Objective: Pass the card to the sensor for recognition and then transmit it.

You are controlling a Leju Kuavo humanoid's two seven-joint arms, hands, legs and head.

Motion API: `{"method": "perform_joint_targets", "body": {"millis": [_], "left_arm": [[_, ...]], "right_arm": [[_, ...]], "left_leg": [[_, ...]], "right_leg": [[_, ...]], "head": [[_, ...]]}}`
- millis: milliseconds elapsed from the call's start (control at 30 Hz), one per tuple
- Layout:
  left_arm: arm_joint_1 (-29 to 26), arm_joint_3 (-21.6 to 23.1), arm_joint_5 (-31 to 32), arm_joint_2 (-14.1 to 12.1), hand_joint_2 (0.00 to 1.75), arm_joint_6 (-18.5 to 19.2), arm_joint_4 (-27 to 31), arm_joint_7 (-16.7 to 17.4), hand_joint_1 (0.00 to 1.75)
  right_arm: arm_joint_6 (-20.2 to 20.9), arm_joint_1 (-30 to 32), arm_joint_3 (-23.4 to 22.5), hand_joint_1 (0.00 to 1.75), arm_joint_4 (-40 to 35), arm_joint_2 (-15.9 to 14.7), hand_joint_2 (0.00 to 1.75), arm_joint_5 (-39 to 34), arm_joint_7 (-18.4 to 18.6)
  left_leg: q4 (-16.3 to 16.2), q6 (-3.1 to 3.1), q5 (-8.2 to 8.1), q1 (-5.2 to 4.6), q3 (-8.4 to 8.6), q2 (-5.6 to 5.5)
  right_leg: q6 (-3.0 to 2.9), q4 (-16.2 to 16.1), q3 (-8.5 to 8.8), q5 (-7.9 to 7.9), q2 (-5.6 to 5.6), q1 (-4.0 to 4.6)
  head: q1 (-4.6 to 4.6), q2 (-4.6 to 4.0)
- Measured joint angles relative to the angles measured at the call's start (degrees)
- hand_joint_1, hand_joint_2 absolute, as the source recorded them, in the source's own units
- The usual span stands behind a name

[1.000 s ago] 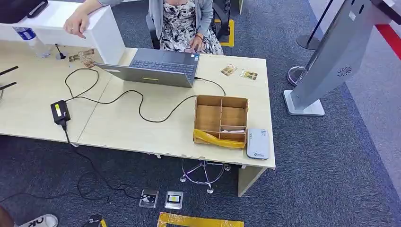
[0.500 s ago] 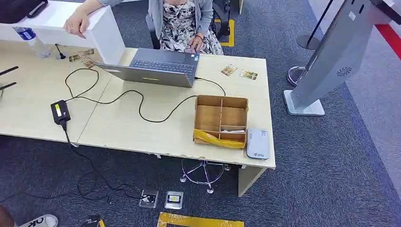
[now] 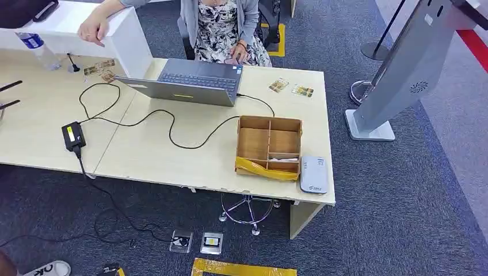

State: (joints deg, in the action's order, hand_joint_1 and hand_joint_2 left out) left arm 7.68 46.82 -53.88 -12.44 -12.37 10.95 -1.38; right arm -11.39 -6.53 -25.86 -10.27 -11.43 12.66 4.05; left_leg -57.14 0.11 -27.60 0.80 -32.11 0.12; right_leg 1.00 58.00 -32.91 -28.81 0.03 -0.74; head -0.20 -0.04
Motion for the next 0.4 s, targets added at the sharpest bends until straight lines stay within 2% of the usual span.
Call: {"method": "perform_joint_targets", "body": {"millis": [200,400], "left_arm": [[-0.01,0.0,0.28,-0.07,0.0,0.11,0.0,0.68,0.0],[-0.02,-0.11,-1.38,-0.42,0.0,3.94,0.0,0.68,0.0]], "right_arm": [[-1.33,0.02,-0.02,0.0,0.13,-0.24,0.0,0.35,2.51],[-2.23,0.03,-0.09,0.0,0.13,-0.46,0.0,-0.09,4.31]], "left_leg": [[0.0,0.0,0.0,0.0,0.0,0.0],[0.0,0.0,0.0,0.0,0.0,0.0]], "right_leg": [[0.0,0.0,0.0,0.0,0.0,0.0],[0.0,0.0,0.0,0.0,0.0,0.0]], "head": [[-0.02,0.0],[0.0,0.0]]}}
